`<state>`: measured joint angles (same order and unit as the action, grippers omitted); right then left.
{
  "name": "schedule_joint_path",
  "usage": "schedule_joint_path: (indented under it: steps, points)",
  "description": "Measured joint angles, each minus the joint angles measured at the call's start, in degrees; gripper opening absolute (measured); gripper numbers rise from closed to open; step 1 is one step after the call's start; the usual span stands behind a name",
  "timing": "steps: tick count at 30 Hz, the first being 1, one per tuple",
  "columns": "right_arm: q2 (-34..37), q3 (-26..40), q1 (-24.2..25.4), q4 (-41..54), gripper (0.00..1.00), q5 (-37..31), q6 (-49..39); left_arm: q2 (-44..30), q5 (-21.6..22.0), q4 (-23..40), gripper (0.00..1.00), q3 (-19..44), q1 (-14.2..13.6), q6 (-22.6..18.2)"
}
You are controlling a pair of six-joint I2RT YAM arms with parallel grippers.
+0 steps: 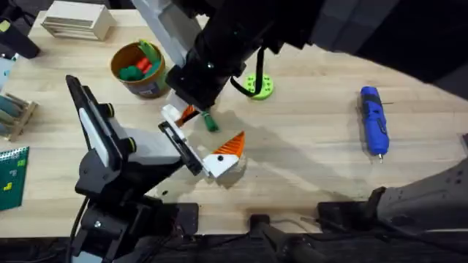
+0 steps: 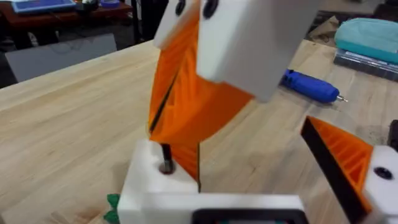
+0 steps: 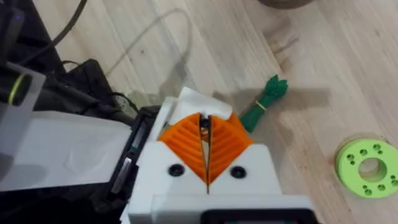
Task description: Pick up the gripper from the table and insert it into the empty holder that is missing its gripper. Then pick up a screw, insert it into the mounting hole, and use the screwdriver to tighten it. Finally, clean up the table by picking up the vegetable and placing it into the bucket.
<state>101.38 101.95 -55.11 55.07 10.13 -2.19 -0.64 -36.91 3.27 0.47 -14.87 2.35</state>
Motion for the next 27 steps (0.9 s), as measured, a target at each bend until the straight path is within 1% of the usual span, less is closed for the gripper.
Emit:
schedule_joint_path:
  steps: [8,13,27]
  points:
    - [1.5,0.3,0.0,-0.7,0.007,2.0,0.0,0.0,-0.8,0.0,0.987,0.0,-0.1,0.2]
    - [2.3,0.3,0.0,-0.8,0.007,2.1,0.0,0.0,-1.9,0.1,0.987,0.0,-0.5,0.2]
    - [2.2,0.3,0.0,-0.5,0.007,2.2,0.0,0.0,-2.3,0.1,0.987,0.0,-0.5,0.2]
